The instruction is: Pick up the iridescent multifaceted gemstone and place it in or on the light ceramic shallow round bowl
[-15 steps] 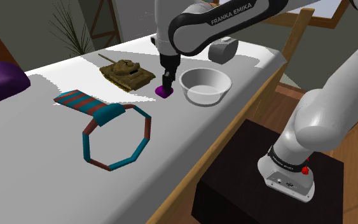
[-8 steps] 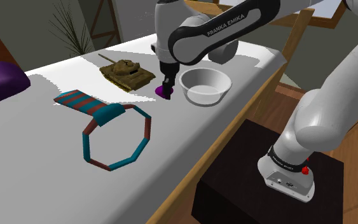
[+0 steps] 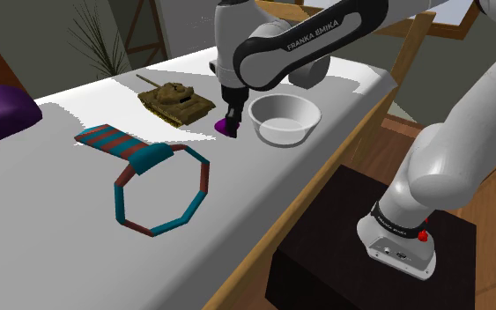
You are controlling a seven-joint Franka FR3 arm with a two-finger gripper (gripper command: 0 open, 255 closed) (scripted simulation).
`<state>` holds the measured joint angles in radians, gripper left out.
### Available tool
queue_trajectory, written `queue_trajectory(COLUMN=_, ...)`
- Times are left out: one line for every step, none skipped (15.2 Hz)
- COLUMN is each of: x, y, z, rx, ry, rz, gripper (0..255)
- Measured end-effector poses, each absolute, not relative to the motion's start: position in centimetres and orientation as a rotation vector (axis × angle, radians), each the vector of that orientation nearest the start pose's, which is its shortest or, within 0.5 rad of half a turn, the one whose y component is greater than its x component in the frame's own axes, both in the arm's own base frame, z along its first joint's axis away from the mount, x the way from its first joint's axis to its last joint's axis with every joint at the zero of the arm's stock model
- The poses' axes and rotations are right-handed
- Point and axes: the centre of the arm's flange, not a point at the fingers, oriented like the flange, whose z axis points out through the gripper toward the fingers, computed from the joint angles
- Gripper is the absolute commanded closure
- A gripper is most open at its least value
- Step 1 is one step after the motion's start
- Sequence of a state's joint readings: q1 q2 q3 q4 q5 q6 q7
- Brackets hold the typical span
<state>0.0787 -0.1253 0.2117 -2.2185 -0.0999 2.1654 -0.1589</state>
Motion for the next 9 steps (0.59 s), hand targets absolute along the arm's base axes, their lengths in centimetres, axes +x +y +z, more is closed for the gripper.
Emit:
queue_trajectory(x=49.13, y=14.47, z=43.59, rx=-3.144, ry=-0.806, rz=-0.125, gripper=255)
queue_trajectory(x=49.14, y=14.46, z=43.62, rx=-3.144, ry=-0.806, rz=-0.126, gripper=255)
queue_trajectory(x=49.14, y=14.46, z=43.63, rx=-3.144, ry=-0.805, rz=-0.126, gripper=255)
queue_trajectory(x=49.15, y=14.45, z=43.63, rx=-3.144, ry=-0.805, rz=-0.127, gripper=255)
queue_trajectory(x=49.17, y=14.45, z=43.64, rx=-3.144, ry=-0.805, rz=-0.127, gripper=255)
queue_trajectory(x=49.19, y=14.45, z=43.65, rx=-3.144, ry=-0.805, rz=-0.127, gripper=255)
queue_trajectory(x=49.19, y=14.44, z=43.65, rx=-3.144, ry=-0.805, rz=-0.127, gripper=255)
queue_trajectory(x=49.17, y=14.42, z=43.64, rx=-3.144, ry=-0.805, rz=-0.127, gripper=255)
queue_trajectory(x=49.17, y=14.44, z=43.82, rx=-3.144, ry=-0.805, rz=-0.125, gripper=255)
